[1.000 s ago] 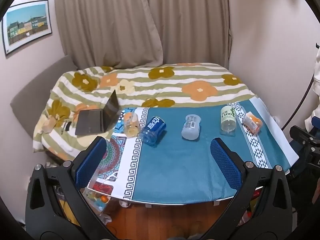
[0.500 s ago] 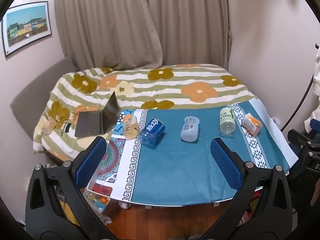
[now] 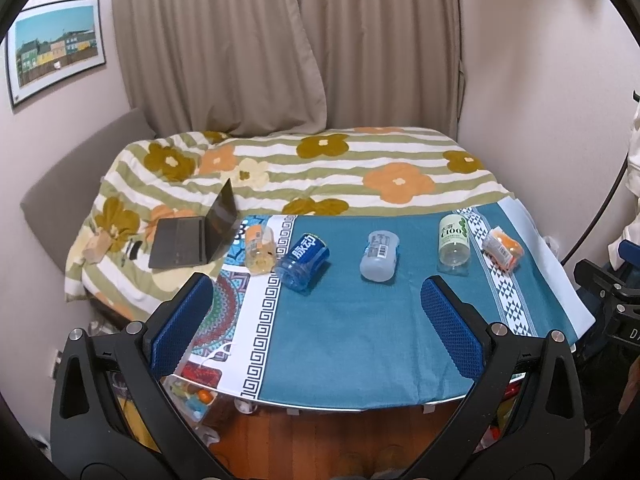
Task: Flip cup upright
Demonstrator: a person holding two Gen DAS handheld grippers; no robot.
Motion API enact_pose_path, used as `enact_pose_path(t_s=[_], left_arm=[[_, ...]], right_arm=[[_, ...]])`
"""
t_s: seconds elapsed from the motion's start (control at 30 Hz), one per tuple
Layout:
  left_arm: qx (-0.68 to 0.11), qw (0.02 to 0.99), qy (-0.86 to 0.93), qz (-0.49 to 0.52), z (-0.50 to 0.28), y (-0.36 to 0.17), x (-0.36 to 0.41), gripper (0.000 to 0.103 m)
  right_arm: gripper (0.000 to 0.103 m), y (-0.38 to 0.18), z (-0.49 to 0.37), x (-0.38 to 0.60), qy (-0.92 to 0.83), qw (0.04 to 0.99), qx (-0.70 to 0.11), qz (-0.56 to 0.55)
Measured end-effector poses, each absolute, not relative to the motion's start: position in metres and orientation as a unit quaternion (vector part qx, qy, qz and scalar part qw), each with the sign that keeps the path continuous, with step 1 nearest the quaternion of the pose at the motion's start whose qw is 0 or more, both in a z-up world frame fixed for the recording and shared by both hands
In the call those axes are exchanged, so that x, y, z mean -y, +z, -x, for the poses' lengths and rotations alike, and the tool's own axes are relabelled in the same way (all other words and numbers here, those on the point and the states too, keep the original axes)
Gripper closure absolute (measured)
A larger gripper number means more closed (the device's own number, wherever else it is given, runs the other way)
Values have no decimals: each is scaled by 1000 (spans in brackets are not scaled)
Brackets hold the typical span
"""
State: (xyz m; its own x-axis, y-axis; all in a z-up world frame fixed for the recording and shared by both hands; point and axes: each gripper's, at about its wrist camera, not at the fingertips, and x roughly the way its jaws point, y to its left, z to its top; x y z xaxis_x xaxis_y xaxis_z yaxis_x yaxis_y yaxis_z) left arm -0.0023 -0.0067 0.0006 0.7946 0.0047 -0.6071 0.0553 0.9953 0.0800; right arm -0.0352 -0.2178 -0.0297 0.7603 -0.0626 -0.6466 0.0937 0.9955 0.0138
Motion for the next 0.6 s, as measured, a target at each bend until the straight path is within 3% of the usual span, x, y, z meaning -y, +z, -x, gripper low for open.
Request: enact_pose_path(t_s=[0.6], left_arm=[[-320,946,-16,-48,3,1,6,0]], right_arm=[[1,-27,33,224,-41,938,-342,-28]])
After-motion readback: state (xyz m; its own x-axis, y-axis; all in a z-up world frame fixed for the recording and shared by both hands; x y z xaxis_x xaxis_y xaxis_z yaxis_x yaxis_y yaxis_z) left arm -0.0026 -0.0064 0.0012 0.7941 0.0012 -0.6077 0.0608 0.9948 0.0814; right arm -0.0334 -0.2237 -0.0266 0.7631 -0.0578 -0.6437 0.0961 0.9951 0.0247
